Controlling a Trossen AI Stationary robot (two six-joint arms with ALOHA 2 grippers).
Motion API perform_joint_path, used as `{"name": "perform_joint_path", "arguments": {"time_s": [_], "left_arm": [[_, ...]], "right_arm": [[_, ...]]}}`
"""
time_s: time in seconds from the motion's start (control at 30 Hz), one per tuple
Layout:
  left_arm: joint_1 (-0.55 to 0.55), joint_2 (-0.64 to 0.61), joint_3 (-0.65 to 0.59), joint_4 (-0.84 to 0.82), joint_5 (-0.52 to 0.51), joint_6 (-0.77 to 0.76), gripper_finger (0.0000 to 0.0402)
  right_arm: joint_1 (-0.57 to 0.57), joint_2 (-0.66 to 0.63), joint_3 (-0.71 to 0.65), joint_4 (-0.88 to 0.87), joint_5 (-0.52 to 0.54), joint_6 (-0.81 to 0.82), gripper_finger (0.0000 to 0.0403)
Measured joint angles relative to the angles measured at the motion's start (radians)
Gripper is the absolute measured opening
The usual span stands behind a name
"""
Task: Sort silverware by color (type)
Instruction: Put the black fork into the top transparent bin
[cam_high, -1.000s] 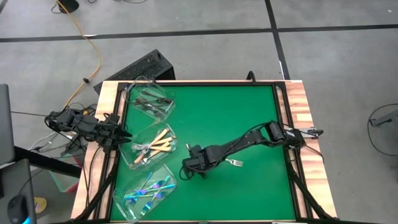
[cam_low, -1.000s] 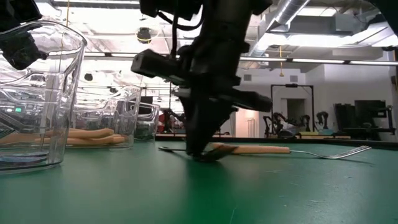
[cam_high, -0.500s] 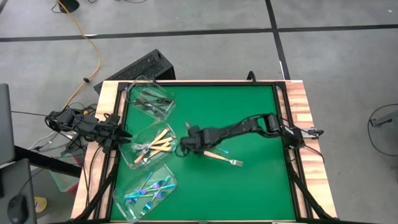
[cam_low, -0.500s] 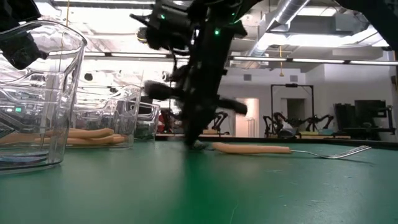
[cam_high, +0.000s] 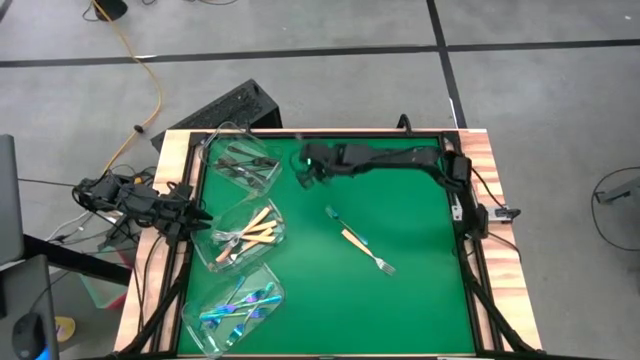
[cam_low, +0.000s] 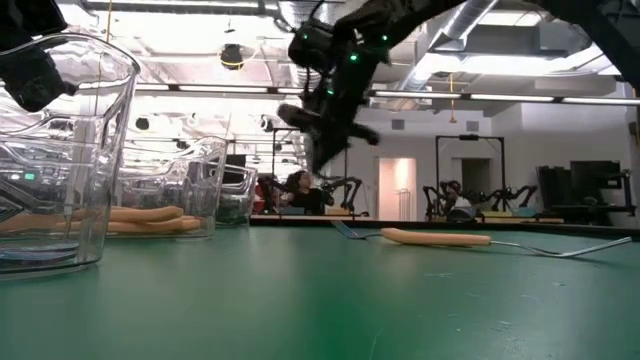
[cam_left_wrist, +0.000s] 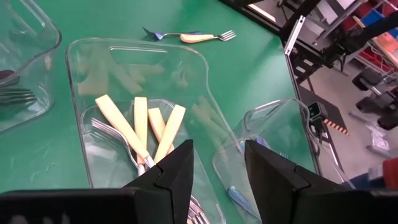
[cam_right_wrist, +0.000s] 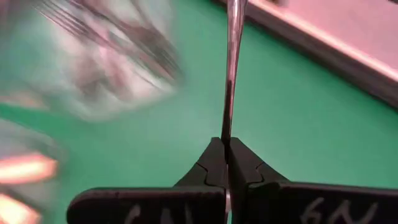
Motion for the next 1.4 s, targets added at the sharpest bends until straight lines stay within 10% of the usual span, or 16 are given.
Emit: {"name": "perform_joint_path", "arguments": {"time_s": [0.53, 1.17, 1.4], "left_arm": [[0.000, 0.000, 0.000, 0.000, -0.040, -0.074, 0.0128], [0.000, 0.000, 0.000, 0.000, -0.018, -0.076, 0.0128], [0.000, 0.000, -0.001, 0.000, -0.019, -0.092, 0.0128]], "right_arm": [[-0.158, 0.005, 0.001, 0.816, -0.460, -0.366, 0.0010], [-0.150, 0.017, 0.004, 1.016, -0.616, -0.598, 0.0010], [-0.144, 0.179, 0.212, 0.924, -0.645, -0.550, 0.0010]]}}
